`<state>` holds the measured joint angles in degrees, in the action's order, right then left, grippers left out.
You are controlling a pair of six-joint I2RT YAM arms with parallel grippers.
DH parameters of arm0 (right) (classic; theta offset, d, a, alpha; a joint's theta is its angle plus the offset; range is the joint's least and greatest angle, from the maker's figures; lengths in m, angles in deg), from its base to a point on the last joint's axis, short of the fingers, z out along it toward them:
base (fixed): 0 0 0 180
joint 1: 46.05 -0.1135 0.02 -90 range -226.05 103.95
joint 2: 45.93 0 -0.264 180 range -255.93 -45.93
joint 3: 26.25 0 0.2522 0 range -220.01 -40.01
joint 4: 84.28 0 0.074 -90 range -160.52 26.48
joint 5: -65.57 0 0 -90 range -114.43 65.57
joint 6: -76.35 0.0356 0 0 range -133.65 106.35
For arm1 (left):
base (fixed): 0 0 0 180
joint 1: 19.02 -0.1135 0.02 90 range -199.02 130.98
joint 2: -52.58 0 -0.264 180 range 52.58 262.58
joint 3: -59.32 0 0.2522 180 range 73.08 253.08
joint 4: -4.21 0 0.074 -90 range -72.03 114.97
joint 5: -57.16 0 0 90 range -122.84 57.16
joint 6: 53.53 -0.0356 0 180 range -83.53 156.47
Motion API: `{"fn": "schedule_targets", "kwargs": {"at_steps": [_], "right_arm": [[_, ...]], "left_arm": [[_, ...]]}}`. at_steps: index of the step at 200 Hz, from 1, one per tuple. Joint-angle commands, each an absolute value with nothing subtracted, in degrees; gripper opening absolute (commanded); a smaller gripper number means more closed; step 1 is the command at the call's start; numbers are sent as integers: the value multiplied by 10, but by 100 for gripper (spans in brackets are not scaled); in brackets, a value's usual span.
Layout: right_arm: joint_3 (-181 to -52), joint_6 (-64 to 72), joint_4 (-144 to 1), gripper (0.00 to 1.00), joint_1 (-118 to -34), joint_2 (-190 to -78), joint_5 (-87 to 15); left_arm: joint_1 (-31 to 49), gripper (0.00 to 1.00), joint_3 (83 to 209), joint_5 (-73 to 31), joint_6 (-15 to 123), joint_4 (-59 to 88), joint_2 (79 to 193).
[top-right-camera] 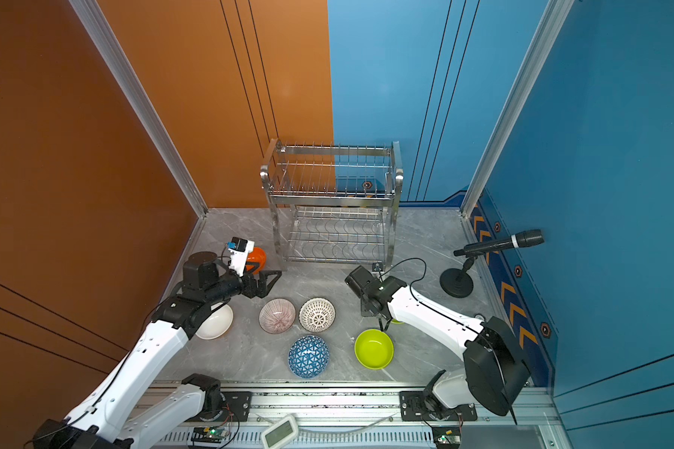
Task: Load bowls into a dish rack
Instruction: Pick up the bowl from the middle-right of the table.
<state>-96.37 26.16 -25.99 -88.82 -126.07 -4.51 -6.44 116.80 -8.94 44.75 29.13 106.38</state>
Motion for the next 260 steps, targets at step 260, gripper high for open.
{"fn": "schedule_targets", "kwargs": {"at_steps": [260], "right_arm": [[-979,181,-919,0,-1000,-1356,32]], "left_arm": [[-107,98,1155,-211,483,299,1046]]}}
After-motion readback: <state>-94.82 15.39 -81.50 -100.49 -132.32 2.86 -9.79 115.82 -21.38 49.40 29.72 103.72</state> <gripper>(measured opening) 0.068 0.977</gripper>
